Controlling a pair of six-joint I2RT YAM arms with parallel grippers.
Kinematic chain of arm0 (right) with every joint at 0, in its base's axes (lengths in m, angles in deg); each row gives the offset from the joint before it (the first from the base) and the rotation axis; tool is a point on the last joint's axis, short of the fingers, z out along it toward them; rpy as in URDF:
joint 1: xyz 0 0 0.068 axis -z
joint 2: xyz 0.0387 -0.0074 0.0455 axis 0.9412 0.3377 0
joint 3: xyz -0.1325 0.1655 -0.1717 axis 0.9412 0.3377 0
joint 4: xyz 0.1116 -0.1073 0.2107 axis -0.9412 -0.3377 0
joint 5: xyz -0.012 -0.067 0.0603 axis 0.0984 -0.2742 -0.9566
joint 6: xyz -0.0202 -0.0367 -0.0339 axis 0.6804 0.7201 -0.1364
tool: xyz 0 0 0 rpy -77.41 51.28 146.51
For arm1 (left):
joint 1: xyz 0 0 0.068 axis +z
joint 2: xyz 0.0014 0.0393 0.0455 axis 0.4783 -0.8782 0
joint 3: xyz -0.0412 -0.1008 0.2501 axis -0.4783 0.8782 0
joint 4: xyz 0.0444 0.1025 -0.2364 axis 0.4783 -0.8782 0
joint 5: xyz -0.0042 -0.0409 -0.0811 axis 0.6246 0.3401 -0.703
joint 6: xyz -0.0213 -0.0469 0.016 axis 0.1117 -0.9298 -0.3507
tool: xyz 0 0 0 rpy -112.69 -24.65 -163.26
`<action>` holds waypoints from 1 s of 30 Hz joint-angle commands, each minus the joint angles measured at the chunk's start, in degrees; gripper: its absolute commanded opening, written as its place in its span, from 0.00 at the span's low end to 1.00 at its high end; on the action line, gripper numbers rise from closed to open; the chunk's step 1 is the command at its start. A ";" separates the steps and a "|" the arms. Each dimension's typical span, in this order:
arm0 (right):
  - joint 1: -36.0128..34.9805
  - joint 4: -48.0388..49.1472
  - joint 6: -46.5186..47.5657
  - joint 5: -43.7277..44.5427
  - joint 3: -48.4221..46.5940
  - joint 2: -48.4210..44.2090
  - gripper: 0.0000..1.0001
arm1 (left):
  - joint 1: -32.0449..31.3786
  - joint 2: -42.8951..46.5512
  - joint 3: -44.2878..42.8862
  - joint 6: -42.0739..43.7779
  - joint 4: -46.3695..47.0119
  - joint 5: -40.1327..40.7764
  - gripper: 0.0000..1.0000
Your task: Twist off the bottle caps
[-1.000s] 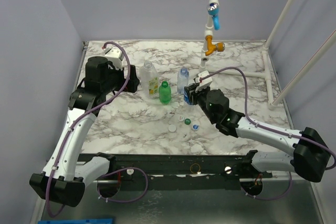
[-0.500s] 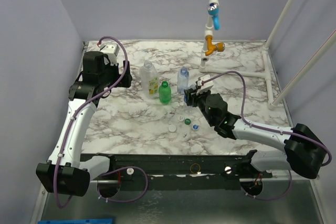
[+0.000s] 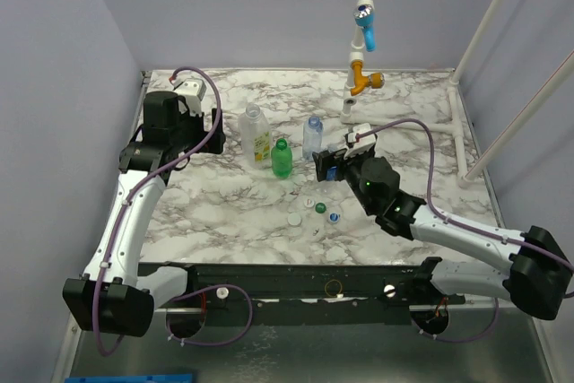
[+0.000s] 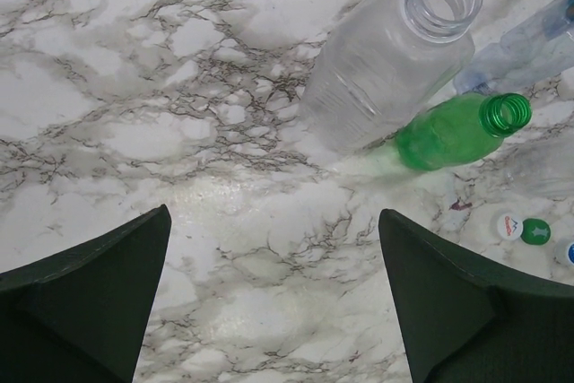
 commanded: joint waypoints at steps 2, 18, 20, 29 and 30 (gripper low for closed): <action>1.28 -11.79 -3.44 0.08 -5.55 -7.39 1.00 | 5.82 -0.71 2.80 3.08 5.35 -3.21 0.99; 44.76 -28.01 -25.51 -14.13 -2.73 -10.86 1.00 | 14.75 -2.29 27.06 5.85 33.27 -10.04 0.99; 52.10 -27.87 -30.58 -14.63 -3.62 -5.15 1.00 | 14.79 -2.66 29.93 4.85 38.28 -9.64 0.99; 54.15 4.01 -17.09 5.31 5.46 10.95 1.00 | 14.83 -8.59 44.53 -1.57 68.90 -8.92 0.99; 54.20 6.57 -15.51 5.40 6.10 11.61 1.00 | 14.83 -10.50 44.77 -1.99 71.11 -8.64 0.99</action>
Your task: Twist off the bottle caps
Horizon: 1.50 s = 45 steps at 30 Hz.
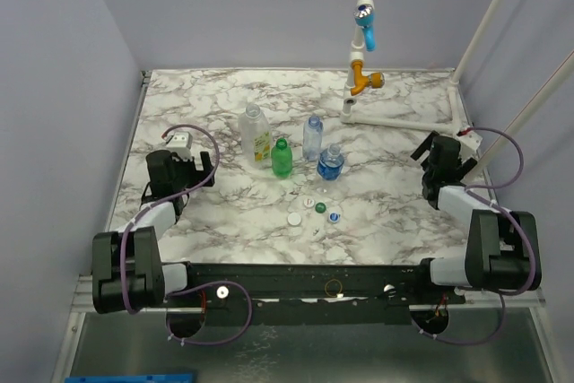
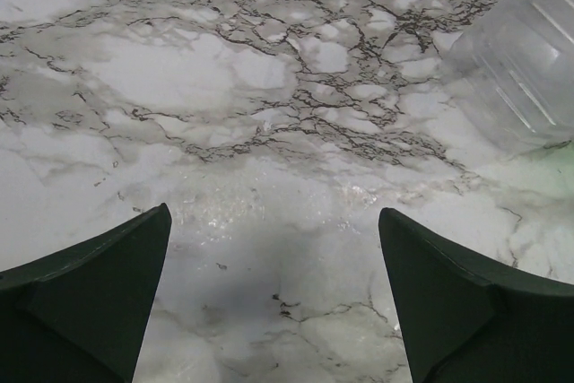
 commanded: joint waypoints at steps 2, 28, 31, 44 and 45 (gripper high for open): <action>0.53 23.56 10.37 5.67 4.07 2.70 1.00 | 0.25 -8.77 3.22 -3.88 24.30 -0.03 0.99; 0.88 53.16 19.96 -15.73 15.93 12.22 1.00 | 0.18 -27.63 15.61 -10.03 73.06 3.44 0.99; 0.85 61.74 22.98 -20.10 18.06 17.07 1.00 | 0.23 -26.83 13.95 -9.80 68.87 2.85 0.99; 1.02 60.09 21.17 -18.02 16.76 17.69 1.00 | -2.04 -25.43 7.04 -7.71 53.44 4.55 0.99; 1.02 60.19 21.20 -17.98 16.77 17.65 1.00 | -2.04 -25.48 7.00 -7.71 53.44 4.61 0.99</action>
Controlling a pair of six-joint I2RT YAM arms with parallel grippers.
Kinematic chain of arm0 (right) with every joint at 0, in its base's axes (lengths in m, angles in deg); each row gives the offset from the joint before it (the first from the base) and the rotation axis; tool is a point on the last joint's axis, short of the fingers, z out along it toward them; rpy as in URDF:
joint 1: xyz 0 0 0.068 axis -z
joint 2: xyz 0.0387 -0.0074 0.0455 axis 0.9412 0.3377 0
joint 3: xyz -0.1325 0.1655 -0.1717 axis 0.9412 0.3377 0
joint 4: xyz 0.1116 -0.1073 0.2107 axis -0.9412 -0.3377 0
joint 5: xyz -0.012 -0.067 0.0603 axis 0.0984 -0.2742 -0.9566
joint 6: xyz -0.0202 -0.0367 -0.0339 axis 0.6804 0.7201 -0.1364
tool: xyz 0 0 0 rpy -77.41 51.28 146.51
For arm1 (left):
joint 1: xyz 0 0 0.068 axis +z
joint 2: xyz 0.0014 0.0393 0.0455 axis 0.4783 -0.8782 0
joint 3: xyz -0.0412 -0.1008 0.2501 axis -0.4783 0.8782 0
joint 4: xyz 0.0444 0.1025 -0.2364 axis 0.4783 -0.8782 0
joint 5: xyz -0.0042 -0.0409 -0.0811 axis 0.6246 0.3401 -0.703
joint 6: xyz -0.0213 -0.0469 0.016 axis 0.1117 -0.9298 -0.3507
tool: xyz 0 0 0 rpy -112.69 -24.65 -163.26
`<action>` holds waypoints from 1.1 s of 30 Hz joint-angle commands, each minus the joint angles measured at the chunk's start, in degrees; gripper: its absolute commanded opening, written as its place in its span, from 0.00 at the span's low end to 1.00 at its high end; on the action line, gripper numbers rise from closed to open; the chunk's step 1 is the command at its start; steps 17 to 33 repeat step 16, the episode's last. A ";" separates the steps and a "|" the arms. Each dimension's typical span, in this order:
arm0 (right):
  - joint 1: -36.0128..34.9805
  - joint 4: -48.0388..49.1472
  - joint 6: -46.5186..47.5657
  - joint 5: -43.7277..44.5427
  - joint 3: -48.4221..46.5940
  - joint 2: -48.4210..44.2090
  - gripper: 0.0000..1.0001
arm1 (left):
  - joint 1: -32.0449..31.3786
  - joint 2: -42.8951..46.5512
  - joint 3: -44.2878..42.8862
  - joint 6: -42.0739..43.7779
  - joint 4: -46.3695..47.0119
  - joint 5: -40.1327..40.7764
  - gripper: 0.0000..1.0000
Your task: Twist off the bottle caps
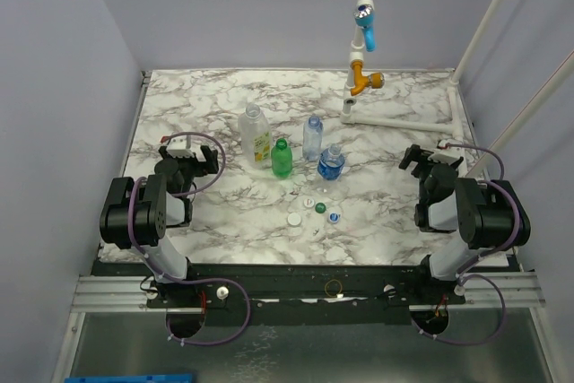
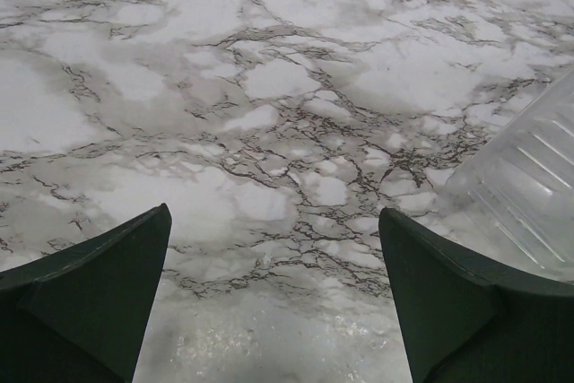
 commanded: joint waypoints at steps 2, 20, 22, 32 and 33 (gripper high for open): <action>0.39 4.49 0.89 -0.91 0.60 0.28 1.00 | -0.10 1.00 0.46 0.60 -1.07 1.52 0.99; 0.36 3.47 0.74 -0.60 0.51 -0.06 1.00 | -0.18 1.02 0.26 0.60 -1.39 1.78 0.99; 0.36 3.47 0.74 -0.60 0.51 -0.06 1.00 | -0.18 1.02 0.26 0.60 -1.39 1.78 0.99; 0.36 3.47 0.74 -0.60 0.51 -0.06 1.00 | -0.18 1.02 0.26 0.60 -1.39 1.78 0.99; 0.36 3.47 0.74 -0.60 0.51 -0.06 1.00 | -0.18 1.02 0.26 0.60 -1.39 1.78 0.99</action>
